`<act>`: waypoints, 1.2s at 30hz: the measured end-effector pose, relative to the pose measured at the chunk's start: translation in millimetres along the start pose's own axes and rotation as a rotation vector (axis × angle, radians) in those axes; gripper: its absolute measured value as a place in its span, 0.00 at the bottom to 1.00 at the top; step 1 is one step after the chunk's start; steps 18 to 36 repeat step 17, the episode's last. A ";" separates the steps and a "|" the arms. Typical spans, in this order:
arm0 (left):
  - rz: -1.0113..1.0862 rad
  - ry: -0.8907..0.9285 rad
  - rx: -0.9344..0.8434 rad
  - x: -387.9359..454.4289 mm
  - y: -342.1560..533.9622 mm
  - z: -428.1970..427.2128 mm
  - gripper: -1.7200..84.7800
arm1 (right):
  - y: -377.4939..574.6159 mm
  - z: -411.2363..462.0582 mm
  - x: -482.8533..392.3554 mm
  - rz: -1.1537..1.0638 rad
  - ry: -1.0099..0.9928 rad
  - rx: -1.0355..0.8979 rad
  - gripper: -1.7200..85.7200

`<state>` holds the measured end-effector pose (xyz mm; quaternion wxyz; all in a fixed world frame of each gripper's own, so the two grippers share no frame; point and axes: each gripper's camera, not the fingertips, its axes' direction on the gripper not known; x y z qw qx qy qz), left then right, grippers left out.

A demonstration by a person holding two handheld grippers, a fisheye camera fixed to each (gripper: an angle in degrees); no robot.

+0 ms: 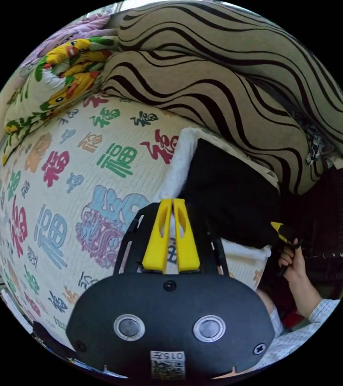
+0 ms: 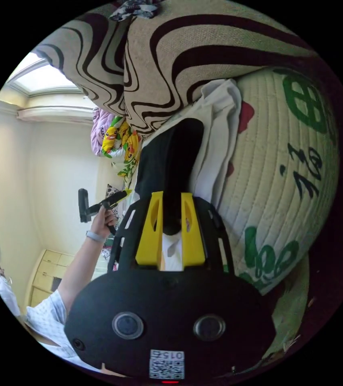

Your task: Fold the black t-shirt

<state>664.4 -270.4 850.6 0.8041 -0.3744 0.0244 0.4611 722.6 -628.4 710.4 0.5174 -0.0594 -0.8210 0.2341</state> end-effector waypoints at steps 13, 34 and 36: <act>-0.422 -0.315 0.123 -16.0 572.5 -254.3 0.11 | 290.7 95.9 -221.2 -0.580 -0.101 -0.755 0.10; -0.870 -0.472 0.214 -20.4 798.1 -344.6 0.12 | 429.0 155.5 -348.7 -0.977 -0.115 -1.065 0.09; -0.870 -0.472 0.214 -20.4 798.1 -344.6 0.12 | 429.0 155.5 -348.7 -0.977 -0.115 -1.065 0.09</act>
